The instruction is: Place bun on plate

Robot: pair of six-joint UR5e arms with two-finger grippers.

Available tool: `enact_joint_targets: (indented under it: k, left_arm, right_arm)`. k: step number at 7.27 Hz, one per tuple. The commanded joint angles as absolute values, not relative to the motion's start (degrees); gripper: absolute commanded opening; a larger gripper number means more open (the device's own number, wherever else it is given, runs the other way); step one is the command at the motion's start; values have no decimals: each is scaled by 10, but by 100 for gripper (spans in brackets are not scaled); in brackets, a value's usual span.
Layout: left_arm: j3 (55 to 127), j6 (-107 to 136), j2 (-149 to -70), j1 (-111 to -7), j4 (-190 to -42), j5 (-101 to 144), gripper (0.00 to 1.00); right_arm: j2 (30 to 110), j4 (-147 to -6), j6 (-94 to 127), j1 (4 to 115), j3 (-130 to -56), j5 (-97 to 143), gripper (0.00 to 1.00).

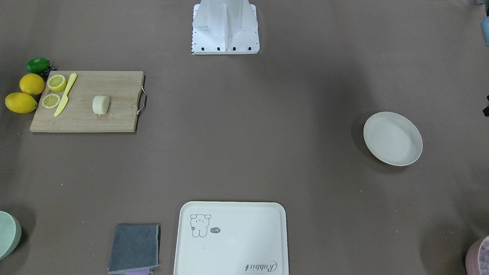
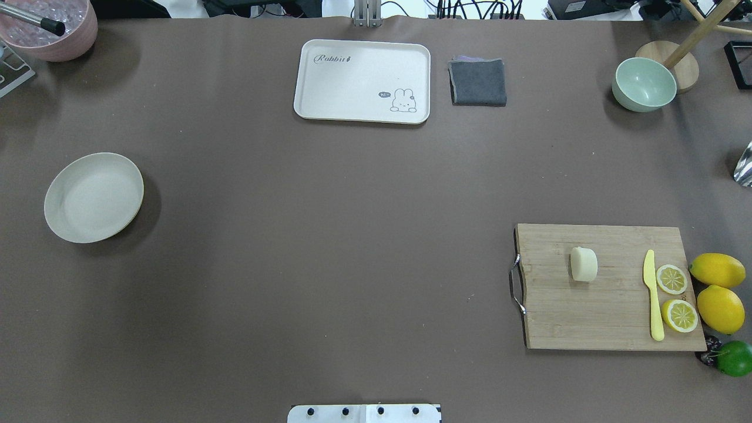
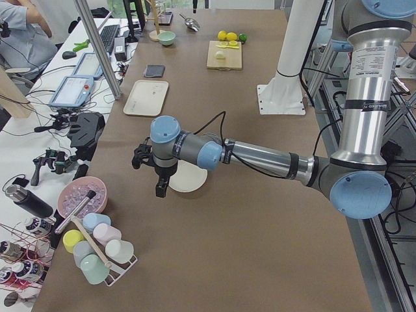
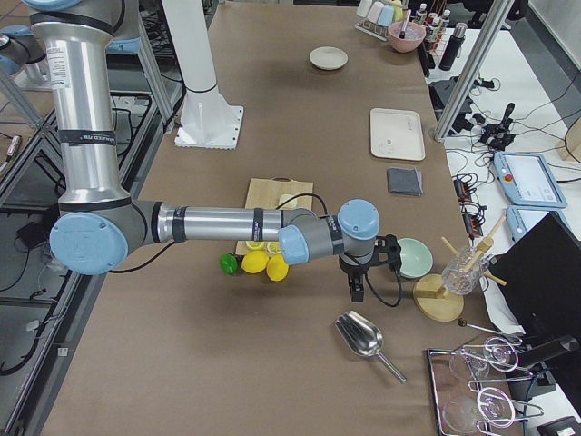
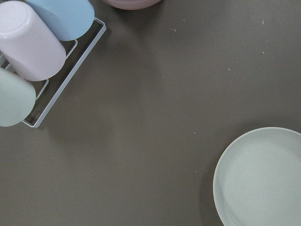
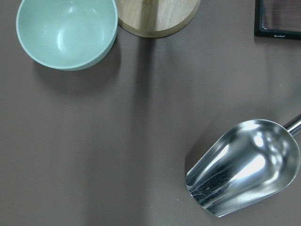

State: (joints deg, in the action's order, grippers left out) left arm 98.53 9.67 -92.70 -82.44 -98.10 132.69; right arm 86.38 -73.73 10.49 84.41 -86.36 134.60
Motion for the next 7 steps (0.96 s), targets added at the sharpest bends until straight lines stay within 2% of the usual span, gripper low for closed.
enact_joint_targets:
  k: [1, 7]
  left_arm:
    - [987, 95, -924, -818, -983, 1330, 98]
    - [973, 150, -924, -811, -989, 1325, 98]
  right_arm:
    - [865, -718, 112, 841, -863, 1350, 100]
    - [872, -716, 111, 839, -864, 1346, 100]
